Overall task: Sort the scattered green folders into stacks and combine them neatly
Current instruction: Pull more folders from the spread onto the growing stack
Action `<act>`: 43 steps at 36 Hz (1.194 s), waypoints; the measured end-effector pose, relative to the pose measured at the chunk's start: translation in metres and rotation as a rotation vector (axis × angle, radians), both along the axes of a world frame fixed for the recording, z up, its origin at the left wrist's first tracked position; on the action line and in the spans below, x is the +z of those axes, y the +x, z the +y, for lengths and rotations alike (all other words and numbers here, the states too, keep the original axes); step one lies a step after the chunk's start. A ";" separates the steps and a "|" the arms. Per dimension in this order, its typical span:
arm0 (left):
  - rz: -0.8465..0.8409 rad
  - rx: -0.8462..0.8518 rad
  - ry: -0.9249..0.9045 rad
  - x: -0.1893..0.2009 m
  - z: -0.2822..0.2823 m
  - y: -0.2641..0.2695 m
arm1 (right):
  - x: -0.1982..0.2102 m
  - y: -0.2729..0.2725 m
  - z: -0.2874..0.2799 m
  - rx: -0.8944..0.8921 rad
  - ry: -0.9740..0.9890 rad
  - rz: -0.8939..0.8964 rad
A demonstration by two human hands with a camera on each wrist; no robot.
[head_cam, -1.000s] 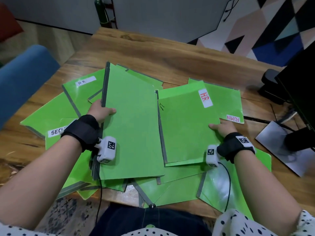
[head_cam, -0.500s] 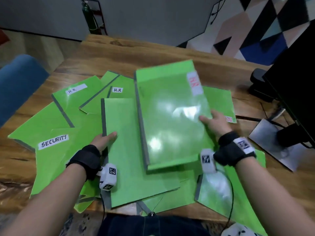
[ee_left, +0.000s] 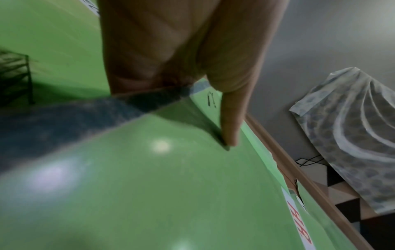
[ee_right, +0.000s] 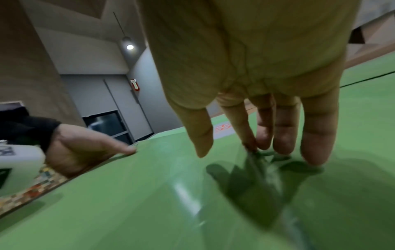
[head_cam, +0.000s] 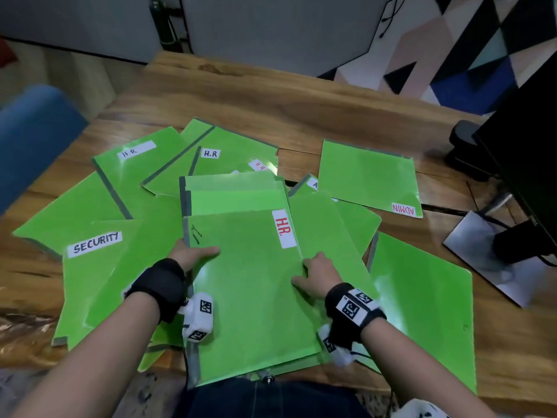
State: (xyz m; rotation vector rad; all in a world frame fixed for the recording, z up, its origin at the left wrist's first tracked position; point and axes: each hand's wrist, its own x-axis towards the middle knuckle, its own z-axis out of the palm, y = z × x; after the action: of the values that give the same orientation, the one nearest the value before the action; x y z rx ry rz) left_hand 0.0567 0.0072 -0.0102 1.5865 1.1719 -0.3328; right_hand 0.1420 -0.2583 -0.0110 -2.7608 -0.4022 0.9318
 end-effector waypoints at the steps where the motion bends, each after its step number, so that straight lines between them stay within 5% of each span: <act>1: 0.020 -0.011 0.027 -0.001 0.001 0.000 | 0.000 0.005 -0.002 0.005 -0.012 -0.014; 9: 0.067 -0.036 0.079 -0.003 -0.001 0.001 | -0.002 0.056 -0.049 -0.483 -0.068 -0.105; 17: 0.099 -0.069 0.105 -0.008 0.001 0.006 | 0.013 0.069 -0.059 -0.558 0.067 0.059; 22: 0.109 -0.063 0.141 -0.008 -0.001 0.012 | 0.036 0.071 -0.051 -0.546 0.209 0.007; 28: 0.089 -0.039 0.141 -0.006 0.000 0.016 | 0.081 0.087 -0.053 -0.475 0.150 -0.228; 36: 0.104 -0.068 0.201 0.004 0.003 0.032 | 0.095 0.134 -0.121 -0.831 0.467 -0.295; 43: 0.138 -0.130 0.200 0.002 0.007 0.031 | 0.048 0.079 -0.171 -0.911 0.089 -0.009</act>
State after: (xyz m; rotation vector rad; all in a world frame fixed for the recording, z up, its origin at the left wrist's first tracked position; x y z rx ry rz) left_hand 0.0880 0.0145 -0.0078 1.8430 1.2405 -0.4262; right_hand 0.2215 -0.4292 0.0365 -2.4138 0.7411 0.6173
